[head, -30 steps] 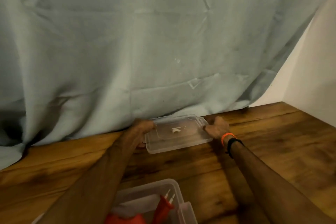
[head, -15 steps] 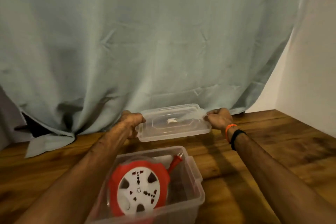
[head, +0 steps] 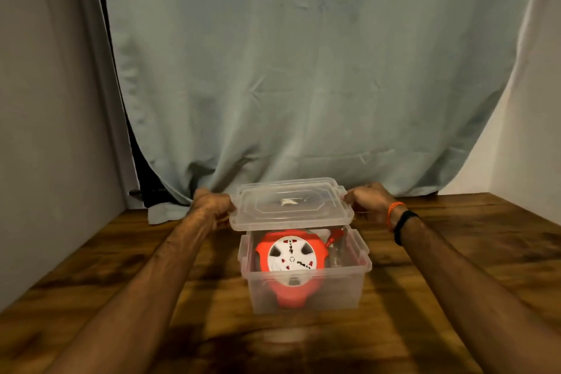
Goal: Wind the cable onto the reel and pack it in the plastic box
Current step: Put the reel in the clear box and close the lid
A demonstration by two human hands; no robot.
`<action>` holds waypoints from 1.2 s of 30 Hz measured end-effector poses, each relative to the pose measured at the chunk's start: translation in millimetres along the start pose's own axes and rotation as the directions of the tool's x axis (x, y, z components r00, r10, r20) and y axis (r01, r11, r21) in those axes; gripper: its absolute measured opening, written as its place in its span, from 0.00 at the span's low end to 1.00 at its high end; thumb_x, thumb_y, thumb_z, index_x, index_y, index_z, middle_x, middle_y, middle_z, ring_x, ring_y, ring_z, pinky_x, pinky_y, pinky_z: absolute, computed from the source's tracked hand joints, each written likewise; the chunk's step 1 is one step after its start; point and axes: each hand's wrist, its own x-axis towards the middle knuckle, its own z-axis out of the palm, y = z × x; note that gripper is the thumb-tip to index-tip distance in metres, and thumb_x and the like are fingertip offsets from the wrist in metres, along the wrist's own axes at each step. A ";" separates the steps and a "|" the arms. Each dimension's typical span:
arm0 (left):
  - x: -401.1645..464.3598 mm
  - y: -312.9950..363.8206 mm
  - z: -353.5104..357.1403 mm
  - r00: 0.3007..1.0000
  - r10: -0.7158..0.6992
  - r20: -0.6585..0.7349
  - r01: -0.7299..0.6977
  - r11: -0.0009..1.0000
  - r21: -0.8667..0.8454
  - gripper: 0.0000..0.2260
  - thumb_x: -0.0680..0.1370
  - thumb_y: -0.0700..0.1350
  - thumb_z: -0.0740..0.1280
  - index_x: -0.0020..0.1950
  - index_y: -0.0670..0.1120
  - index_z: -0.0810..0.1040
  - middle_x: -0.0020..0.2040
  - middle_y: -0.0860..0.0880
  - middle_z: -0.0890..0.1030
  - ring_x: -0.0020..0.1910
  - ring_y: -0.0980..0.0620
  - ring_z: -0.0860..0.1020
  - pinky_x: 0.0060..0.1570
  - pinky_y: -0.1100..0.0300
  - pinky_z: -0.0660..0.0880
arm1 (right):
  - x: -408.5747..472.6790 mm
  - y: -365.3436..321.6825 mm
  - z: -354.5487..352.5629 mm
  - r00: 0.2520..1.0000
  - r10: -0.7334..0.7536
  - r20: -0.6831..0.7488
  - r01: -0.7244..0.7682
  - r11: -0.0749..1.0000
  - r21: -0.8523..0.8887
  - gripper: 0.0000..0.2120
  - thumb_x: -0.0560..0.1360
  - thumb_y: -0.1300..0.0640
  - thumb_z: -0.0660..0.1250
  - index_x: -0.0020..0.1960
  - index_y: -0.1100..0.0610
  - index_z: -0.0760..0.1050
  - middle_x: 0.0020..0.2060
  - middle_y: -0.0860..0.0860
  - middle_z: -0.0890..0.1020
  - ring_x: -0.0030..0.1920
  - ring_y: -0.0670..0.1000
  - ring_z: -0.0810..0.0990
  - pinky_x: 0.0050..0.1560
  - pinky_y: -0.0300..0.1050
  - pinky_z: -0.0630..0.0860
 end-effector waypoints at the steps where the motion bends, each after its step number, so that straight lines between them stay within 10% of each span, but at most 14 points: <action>1: -0.4 -1.6 -4.3 1.000 0.001 -0.004 -0.001 1.000 -0.008 0.20 0.71 0.27 0.71 0.61 0.36 0.73 0.45 0.38 0.80 0.36 0.44 0.79 0.30 0.51 0.80 | -3.7 0.2 0.4 1.000 -0.008 0.004 0.008 1.000 0.017 0.08 0.67 0.70 0.67 0.46 0.67 0.80 0.32 0.57 0.75 0.27 0.51 0.70 0.24 0.36 0.66; 10: -13.3 -8.7 -7.8 0.990 0.129 -0.051 -0.137 0.974 -0.183 0.11 0.69 0.31 0.77 0.38 0.46 0.81 0.43 0.43 0.85 0.38 0.47 0.83 0.39 0.53 0.83 | -20.0 2.1 -7.8 0.986 -0.125 -0.108 0.147 0.961 0.232 0.11 0.70 0.70 0.70 0.51 0.62 0.81 0.37 0.54 0.81 0.35 0.49 0.76 0.35 0.41 0.74; 16: -20.0 -11.9 -0.7 0.999 0.047 -0.019 -0.050 0.948 -0.313 0.08 0.74 0.29 0.71 0.39 0.40 0.81 0.40 0.42 0.83 0.33 0.47 0.83 0.25 0.61 0.81 | -23.6 17.8 -12.6 0.984 -0.145 -0.105 0.174 0.918 0.356 0.13 0.71 0.77 0.64 0.48 0.63 0.81 0.47 0.59 0.83 0.47 0.56 0.81 0.47 0.45 0.82; 23: -25.0 -19.2 5.0 0.999 0.009 0.036 0.007 0.907 -0.420 0.14 0.75 0.25 0.57 0.54 0.32 0.78 0.51 0.38 0.82 0.44 0.44 0.82 0.43 0.51 0.81 | -28.3 32.1 -17.5 0.994 -0.028 -0.103 0.067 0.914 0.401 0.10 0.69 0.67 0.62 0.42 0.65 0.82 0.43 0.60 0.85 0.43 0.58 0.81 0.47 0.52 0.78; 29: -30.3 -38.2 13.1 0.995 0.017 0.097 -0.005 0.992 -0.125 0.19 0.70 0.28 0.71 0.60 0.32 0.76 0.55 0.34 0.82 0.51 0.38 0.83 0.48 0.46 0.82 | -30.0 40.9 -3.6 0.958 -0.169 -0.232 0.125 0.974 -0.191 0.06 0.69 0.58 0.72 0.45 0.53 0.85 0.46 0.49 0.86 0.47 0.50 0.82 0.56 0.46 0.78; 36: -25.2 -63.7 16.2 0.996 -0.010 0.092 0.007 0.999 0.033 0.17 0.68 0.30 0.75 0.56 0.35 0.80 0.53 0.36 0.83 0.52 0.36 0.82 0.53 0.39 0.81 | -39.0 52.7 5.8 0.961 -0.165 -0.221 0.078 0.930 -0.358 0.10 0.70 0.56 0.72 0.52 0.53 0.84 0.52 0.50 0.85 0.55 0.50 0.80 0.58 0.38 0.72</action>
